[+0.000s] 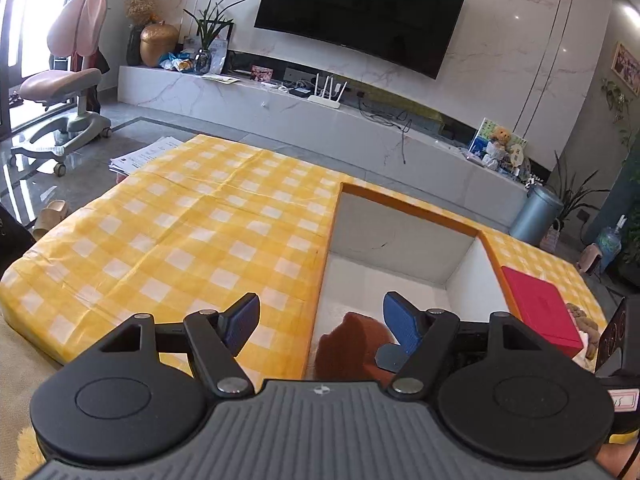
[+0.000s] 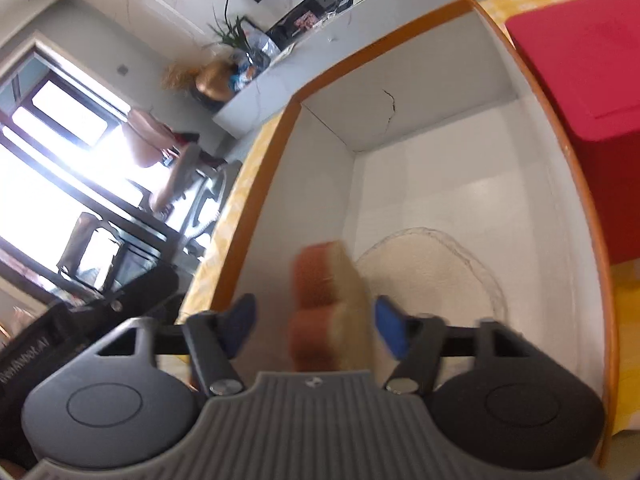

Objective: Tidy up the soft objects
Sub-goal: 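Carry the sponge and cloth pad over the white box and release both, then move the left tool back to the mat and grasp the plastic-wrapped bundle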

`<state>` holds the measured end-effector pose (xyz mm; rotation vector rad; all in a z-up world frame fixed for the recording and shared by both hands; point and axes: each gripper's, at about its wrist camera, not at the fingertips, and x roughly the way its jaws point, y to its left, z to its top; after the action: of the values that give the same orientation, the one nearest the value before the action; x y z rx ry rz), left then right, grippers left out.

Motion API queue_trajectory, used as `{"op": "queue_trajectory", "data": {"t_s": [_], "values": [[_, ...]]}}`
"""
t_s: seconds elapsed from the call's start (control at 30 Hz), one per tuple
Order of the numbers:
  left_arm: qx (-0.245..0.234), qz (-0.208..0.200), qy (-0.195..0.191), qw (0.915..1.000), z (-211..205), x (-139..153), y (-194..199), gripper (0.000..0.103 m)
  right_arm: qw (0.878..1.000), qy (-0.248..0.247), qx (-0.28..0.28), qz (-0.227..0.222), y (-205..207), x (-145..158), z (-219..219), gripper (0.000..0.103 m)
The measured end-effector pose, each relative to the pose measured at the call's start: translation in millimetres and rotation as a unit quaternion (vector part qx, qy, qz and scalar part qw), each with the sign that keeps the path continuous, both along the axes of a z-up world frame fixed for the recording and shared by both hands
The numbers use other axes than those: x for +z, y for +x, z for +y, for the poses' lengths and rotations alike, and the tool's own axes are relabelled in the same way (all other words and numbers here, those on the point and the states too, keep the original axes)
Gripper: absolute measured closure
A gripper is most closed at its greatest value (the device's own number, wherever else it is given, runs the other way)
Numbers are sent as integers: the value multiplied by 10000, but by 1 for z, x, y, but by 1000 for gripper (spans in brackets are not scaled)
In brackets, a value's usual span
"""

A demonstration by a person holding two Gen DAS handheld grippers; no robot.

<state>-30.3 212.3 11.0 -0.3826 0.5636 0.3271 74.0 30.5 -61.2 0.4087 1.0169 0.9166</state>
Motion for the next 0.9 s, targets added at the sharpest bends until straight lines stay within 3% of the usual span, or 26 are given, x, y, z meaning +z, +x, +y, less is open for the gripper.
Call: {"op": "queue_trajectory", "data": {"t_s": [0.2,0.53,0.67,0.9], "values": [[-21,-127,60,9999,-4,8,-3,20,9943,-113,79,-1061,-14,34,-9,33],[13,-274,76,9996,-11,20,-8,20,9820,-506,94,-1820,-27,62,-37,33],[1,-238,19,9997,-21,26,-8,22,9701,-1111,35,-2158,-29,79,-49,33],[-236,-311,82,9992,-51,44,0,22,9468,-1500,-404,-2819,-30,110,-101,31]]}}
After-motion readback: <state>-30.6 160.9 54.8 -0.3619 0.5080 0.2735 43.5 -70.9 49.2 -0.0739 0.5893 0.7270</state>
